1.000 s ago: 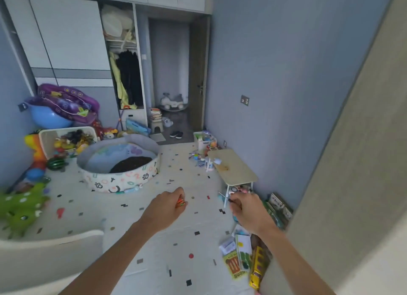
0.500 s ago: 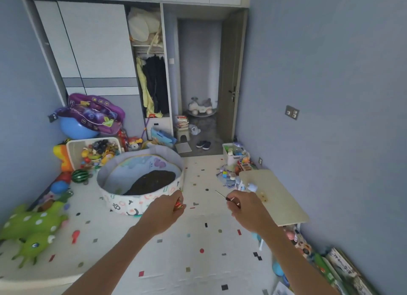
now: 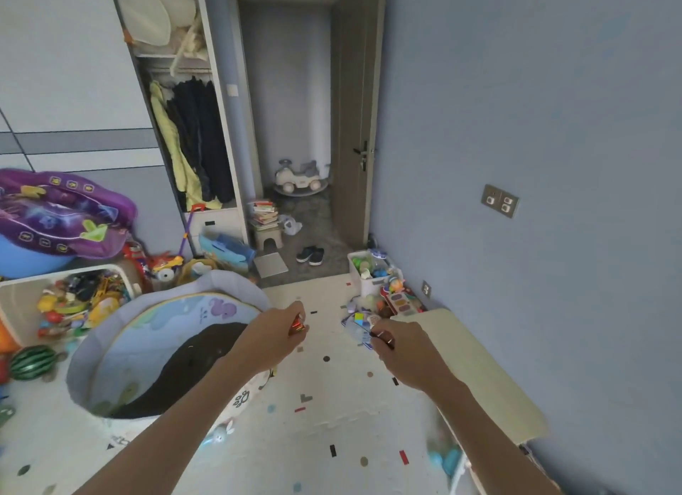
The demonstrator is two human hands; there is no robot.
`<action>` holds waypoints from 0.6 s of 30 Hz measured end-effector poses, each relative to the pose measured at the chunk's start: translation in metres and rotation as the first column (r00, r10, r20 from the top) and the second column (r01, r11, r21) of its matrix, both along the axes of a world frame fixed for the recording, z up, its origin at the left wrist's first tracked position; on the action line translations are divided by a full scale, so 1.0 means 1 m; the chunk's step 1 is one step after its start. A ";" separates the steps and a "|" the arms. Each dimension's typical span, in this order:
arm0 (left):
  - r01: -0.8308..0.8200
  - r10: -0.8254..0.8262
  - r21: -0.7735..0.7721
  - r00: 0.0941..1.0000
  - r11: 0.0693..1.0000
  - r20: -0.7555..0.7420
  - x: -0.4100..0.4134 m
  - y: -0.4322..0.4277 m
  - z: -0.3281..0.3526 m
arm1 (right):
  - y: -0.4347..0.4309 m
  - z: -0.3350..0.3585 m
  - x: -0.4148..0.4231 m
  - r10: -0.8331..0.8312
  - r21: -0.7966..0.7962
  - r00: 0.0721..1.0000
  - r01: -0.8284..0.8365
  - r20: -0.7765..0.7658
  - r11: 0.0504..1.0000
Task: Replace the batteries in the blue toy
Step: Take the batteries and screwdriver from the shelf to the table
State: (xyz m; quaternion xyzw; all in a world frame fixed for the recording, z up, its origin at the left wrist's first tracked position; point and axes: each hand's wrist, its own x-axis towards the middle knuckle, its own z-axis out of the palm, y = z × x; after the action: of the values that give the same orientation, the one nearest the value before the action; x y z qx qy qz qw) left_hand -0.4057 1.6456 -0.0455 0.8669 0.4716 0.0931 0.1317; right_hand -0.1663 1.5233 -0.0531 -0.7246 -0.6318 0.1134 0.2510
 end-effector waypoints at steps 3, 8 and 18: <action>0.020 -0.021 -0.008 0.999 1.000 -0.045 0.035 0.077 0.015 | 0.068 0.004 0.031 -0.036 -0.002 0.999 0.036 -0.022 0.999; 0.087 -0.084 0.028 0.992 0.996 -0.099 0.106 0.200 0.012 | 0.178 -0.005 0.099 -0.085 0.018 0.996 0.085 -0.024 0.996; 0.332 -0.320 0.113 0.941 0.936 -0.111 0.316 0.362 0.019 | 0.292 0.001 0.268 -0.308 0.024 0.949 0.310 -0.071 0.950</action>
State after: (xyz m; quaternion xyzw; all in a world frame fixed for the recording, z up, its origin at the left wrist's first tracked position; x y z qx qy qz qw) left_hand -0.0897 2.0080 -0.0263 0.9432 0.3197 0.0608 0.0670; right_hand 0.1021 1.8155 -0.0523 -0.8059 -0.5037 0.0857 0.2993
